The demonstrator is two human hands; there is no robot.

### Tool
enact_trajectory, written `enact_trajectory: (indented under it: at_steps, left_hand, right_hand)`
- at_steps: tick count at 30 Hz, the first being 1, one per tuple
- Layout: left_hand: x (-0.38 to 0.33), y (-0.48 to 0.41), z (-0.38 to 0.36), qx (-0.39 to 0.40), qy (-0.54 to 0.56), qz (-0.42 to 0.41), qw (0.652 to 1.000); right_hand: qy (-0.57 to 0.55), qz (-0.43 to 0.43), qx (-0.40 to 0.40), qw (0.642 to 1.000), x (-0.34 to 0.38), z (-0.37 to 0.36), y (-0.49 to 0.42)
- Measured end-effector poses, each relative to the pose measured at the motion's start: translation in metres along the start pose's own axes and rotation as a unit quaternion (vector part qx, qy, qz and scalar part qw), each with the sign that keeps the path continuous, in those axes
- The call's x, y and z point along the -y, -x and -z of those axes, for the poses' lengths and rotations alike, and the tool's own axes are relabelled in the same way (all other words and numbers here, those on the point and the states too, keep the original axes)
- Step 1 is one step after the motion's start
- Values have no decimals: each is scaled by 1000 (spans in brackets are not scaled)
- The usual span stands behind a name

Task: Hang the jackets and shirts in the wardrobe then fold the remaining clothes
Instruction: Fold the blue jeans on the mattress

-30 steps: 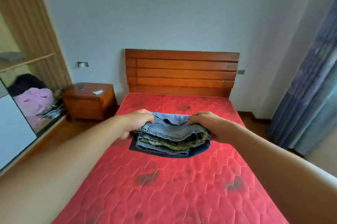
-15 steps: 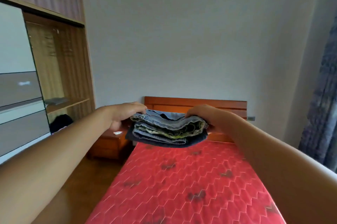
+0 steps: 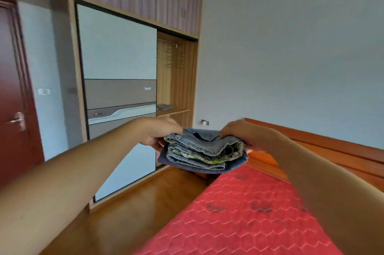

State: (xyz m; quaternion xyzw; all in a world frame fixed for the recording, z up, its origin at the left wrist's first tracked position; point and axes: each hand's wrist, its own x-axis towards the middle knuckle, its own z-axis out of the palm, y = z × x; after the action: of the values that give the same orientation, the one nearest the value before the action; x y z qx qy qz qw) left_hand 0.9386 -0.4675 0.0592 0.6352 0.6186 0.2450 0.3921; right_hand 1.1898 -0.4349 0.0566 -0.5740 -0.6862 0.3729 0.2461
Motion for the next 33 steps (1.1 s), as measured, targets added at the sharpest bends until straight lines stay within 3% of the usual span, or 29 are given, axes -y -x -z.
enact_trajectory:
  at_steps: [5, 13, 20, 33]
  left_hand:
    - [71, 18, 75, -72, 23, 38, 996]
    - [202, 63, 224, -149, 19, 118, 982]
    - [299, 95, 353, -210, 0, 178, 961]
    - [394, 32, 468, -208, 25, 184, 960]
  right_hand:
    - [61, 75, 52, 994, 65, -79, -49]
    - [70, 165, 136, 974, 187, -255, -118]
    - [61, 179, 202, 961, 289, -400, -176]
    - [87, 171, 225, 955, 359, -507, -311]
